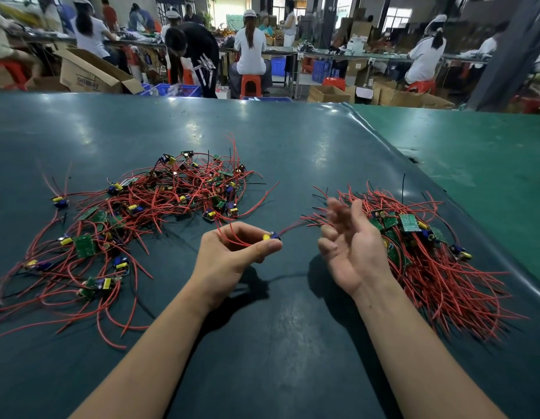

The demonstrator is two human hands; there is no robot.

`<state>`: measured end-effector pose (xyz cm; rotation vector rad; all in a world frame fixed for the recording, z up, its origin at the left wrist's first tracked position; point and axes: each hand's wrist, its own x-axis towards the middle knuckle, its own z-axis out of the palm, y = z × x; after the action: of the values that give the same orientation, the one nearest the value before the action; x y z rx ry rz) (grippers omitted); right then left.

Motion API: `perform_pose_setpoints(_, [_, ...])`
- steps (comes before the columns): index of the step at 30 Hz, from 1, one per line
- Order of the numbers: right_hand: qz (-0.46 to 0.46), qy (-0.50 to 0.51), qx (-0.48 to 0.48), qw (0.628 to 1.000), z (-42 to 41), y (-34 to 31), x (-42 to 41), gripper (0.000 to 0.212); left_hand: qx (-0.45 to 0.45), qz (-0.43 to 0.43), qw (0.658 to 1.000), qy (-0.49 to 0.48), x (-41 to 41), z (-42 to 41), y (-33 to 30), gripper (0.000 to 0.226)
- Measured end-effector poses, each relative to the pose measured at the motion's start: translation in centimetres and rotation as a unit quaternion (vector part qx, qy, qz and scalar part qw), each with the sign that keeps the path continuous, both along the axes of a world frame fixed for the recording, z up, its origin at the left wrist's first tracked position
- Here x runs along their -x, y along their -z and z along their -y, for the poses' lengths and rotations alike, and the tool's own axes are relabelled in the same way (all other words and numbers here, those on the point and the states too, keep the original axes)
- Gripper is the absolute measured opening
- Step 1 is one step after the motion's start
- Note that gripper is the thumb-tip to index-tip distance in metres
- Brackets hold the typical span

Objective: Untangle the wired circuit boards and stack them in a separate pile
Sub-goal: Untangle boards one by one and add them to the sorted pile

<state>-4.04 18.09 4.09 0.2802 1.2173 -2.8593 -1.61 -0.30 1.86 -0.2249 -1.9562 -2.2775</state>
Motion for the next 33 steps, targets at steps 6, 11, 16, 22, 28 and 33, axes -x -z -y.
perform_pose_setpoints(6, [-0.048,-0.134,-0.222,0.965,3.3,1.3,-1.5,0.023,0.007,-0.001,0.999,-0.053,0.1,-0.2,0.4,0.026])
perform_pose_setpoints(11, [-0.061,-0.064,-0.272,0.958,2.8,1.4,-1.1,0.024,0.036,-0.011,0.999,-0.035,-0.1,-0.7,0.4,0.026])
perform_pose_setpoints(16, [-0.064,0.077,-0.221,0.970,1.6,0.9,-0.2,0.026,0.007,-0.017,0.999,-0.050,-0.2,-0.6,0.0,0.022])
perform_pose_setpoints(22, [-0.068,0.183,-0.139,0.971,1.0,1.1,0.1,0.031,0.015,-0.029,0.997,-0.073,-0.2,-0.5,-0.1,0.026])
perform_pose_setpoints(28, [-0.008,0.233,-0.178,0.956,1.2,1.7,0.9,0.046,0.022,-0.032,0.997,-0.061,-0.5,-0.7,0.0,0.026])
perform_pose_setpoints(33, [-0.065,0.302,-0.408,0.859,0.2,2.4,1.2,0.022,0.009,-0.034,0.997,-0.063,-0.4,-0.4,-0.1,0.022])
